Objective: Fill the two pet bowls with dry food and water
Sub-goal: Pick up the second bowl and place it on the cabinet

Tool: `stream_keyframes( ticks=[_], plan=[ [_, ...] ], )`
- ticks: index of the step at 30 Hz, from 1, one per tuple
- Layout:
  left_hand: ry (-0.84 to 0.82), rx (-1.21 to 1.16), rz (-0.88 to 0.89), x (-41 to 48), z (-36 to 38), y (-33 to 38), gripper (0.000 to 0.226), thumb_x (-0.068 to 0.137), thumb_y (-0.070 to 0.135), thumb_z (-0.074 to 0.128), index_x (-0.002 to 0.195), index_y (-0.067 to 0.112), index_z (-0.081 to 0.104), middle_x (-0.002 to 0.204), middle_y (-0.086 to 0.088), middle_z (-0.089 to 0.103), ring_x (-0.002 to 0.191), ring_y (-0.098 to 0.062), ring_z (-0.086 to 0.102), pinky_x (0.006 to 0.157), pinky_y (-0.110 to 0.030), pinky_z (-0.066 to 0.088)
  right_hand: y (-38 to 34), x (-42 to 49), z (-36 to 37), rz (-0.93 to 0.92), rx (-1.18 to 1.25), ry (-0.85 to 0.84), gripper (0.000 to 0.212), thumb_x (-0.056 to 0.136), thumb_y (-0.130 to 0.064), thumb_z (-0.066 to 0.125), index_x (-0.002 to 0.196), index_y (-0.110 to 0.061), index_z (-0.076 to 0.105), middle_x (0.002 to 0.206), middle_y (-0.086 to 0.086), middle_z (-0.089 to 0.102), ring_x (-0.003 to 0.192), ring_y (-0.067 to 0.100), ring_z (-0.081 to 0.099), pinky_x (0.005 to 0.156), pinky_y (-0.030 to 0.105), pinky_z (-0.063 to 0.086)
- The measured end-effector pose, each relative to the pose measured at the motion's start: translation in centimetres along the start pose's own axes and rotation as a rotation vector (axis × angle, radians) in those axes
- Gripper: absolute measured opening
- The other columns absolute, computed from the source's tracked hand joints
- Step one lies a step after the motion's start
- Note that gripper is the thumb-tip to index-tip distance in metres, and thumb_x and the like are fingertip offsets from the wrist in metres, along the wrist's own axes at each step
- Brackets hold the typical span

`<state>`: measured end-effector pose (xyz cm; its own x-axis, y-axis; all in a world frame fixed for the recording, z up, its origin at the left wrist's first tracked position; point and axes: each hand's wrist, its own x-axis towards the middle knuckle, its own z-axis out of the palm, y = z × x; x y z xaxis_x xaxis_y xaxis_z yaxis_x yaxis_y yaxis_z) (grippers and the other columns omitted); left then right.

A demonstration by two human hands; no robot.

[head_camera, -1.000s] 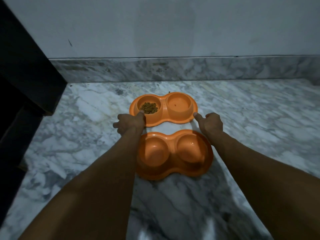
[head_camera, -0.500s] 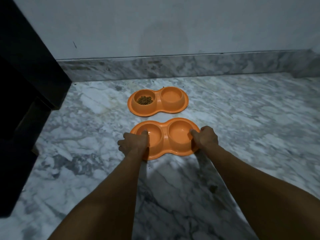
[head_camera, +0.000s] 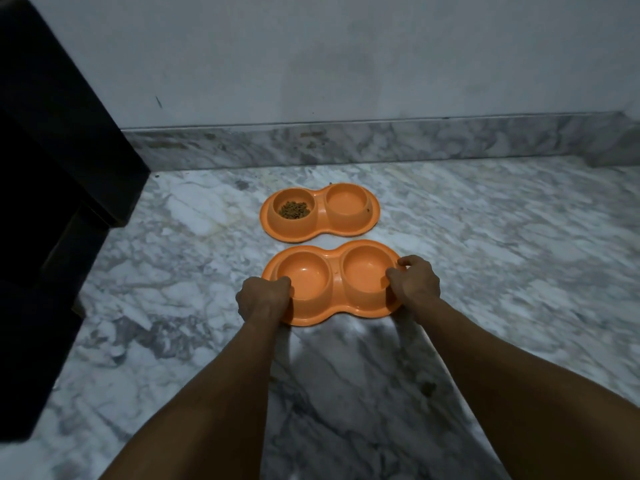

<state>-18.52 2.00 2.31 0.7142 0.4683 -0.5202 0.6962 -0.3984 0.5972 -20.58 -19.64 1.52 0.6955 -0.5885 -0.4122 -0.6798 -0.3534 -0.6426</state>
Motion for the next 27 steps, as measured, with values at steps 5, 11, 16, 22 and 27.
stream_keyframes(
  ticks=[5,11,16,22,27],
  plan=[
    [0.002,0.004,-0.017,-3.3,-4.7,4.7,0.045,0.076,0.035,0.072,0.104,-0.001,0.067,0.104,-0.019,0.069,0.098,-0.036,0.065,0.079,-0.037,0.053,-4.9,-2.9,-4.3,0.021,0.042,0.022,0.043,0.085,-0.023,0.065,0.127,-0.02,0.061,0.117,0.011,0.067,0.104,0.033,0.064,0.091,0.045,0.054],
    [-0.002,-0.03,-0.058,-13.0,-17.2,13.9,0.044,0.078,0.031,0.072,0.104,-0.004,0.065,0.106,-0.021,0.066,0.1,-0.037,0.063,0.078,-0.037,0.052,-15.8,-12.7,-15.0,0.076,0.092,0.007,0.039,0.08,-0.022,0.066,0.118,-0.022,0.064,0.109,0.01,0.067,0.097,0.033,0.066,0.09,0.049,0.055],
    [-0.016,-0.067,-0.05,-23.5,-31.3,23.5,0.044,0.077,0.035,0.07,0.101,-0.002,0.066,0.1,-0.018,0.068,0.088,-0.033,0.064,0.066,-0.033,0.049,-28.4,-23.2,-27.2,0.029,0.121,0.013,0.036,0.081,-0.021,0.066,0.116,-0.022,0.064,0.106,0.005,0.061,0.092,0.03,0.063,0.083,0.044,0.055],
    [0.036,-0.132,-0.016,-36.2,-47.3,31.8,0.038,0.077,0.034,0.071,0.093,-0.001,0.07,0.089,-0.014,0.068,0.078,-0.03,0.06,0.064,-0.03,0.043,-40.5,-35.5,-39.8,-0.069,0.155,0.008,0.031,0.081,-0.02,0.068,0.112,-0.022,0.066,0.107,0.005,0.062,0.098,0.031,0.06,0.088,0.044,0.053],
    [0.128,-0.239,0.006,-44.0,-55.9,32.9,0.039,0.076,0.034,0.07,0.095,-0.001,0.069,0.093,-0.015,0.068,0.081,-0.032,0.062,0.067,-0.033,0.049,-45.9,-43.4,-44.9,-0.226,0.162,-0.043,0.03,0.079,-0.025,0.068,0.109,-0.023,0.066,0.116,0.007,0.066,0.102,0.031,0.062,0.091,0.047,0.053]
  ],
)
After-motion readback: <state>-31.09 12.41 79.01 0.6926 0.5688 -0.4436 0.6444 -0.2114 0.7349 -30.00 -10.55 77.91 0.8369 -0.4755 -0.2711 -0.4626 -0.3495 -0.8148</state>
